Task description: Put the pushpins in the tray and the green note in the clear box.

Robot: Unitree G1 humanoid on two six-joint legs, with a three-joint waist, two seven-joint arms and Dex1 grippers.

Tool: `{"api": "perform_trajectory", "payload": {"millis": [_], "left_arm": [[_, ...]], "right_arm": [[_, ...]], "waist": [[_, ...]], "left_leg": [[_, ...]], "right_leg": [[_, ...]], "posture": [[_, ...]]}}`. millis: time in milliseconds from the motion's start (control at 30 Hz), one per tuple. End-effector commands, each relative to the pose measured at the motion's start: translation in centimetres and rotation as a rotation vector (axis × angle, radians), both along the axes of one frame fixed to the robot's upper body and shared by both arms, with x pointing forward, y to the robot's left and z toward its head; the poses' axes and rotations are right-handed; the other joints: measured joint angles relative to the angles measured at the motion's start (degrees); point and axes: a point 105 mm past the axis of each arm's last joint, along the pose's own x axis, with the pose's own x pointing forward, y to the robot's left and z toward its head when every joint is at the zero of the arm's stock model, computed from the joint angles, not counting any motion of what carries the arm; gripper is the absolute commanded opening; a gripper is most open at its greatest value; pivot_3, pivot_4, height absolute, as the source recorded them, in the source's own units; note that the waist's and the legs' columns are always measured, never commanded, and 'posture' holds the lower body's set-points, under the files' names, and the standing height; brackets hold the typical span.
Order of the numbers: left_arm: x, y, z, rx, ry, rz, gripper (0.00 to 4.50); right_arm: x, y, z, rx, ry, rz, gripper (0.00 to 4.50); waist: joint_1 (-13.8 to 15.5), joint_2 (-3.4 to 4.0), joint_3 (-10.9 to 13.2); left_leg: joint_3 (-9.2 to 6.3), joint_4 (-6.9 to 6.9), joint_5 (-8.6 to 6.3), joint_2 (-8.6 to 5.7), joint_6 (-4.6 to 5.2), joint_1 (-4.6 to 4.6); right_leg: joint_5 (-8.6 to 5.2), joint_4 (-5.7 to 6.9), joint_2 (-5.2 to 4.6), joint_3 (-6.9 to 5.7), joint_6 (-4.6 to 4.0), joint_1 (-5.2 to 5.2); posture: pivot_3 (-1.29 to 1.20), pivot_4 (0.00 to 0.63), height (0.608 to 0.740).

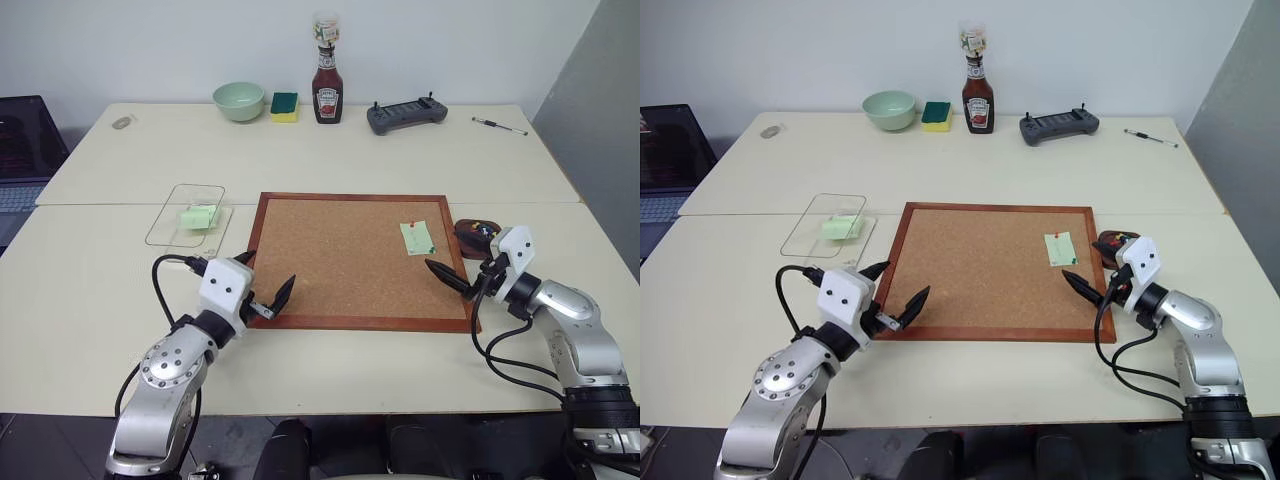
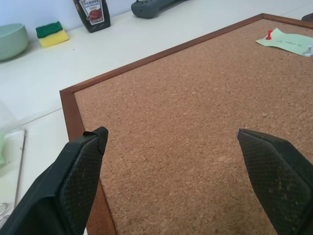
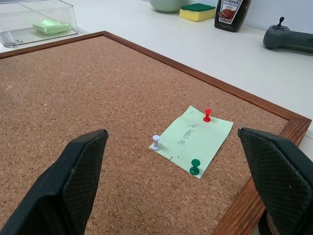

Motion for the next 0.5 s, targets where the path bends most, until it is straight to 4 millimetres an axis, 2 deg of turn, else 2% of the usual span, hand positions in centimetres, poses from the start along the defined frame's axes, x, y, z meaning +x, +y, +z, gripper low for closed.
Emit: {"api": "perform_trajectory", "payload": {"millis": [33,367,467,500], "left_arm": [[-0.34,-0.71,1.79,-0.006,-0.063,-0.048,4.47],[0.21,-0.33,1.93,-0.024,-0.018,-0.046,4.47],[0.0,-0.96,2.07,0.021,-0.04,-0.114,4.47],[-0.04,-1.17,1.97,0.032,-0.04,-0.134,4.3]], "right_arm": [[-0.11,-0.37,1.25,0.015,-0.059,-0.018,4.5],[-0.52,-0.07,0.81,0.019,-0.039,-0.009,4.5],[-0.65,0.1,0.74,0.022,-0.035,-0.005,4.5],[-0.69,0.16,0.72,0.021,-0.035,-0.002,4.5]], "waist": [[0.01,0.0,0.0],[-0.03,0.0,0.0],[-0.01,0.0,0.0],[0.0,0.0,0.0]], "left_leg": [[0.0,0.0,0.0,0.0,0.0,0.0],[0.0,0.0,0.0,0.01,0.0,0.01],[0.0,0.0,0.0,0.0,0.0,0.0],[0.0,0.0,0.0,0.0,0.0,0.0]], "right_leg": [[0.0,0.0,0.0,0.0,0.0,0.0],[0.0,0.0,0.0,0.0,0.0,0.0],[0.0,0.0,0.0,0.0,0.0,0.0],[0.0,0.0,0.0,0.0,0.0,0.0]], "posture": [[0.0,0.15,0.74],[0.0,0.15,0.74],[0.0,0.15,0.74],[0.0,0.15,0.74]]}}
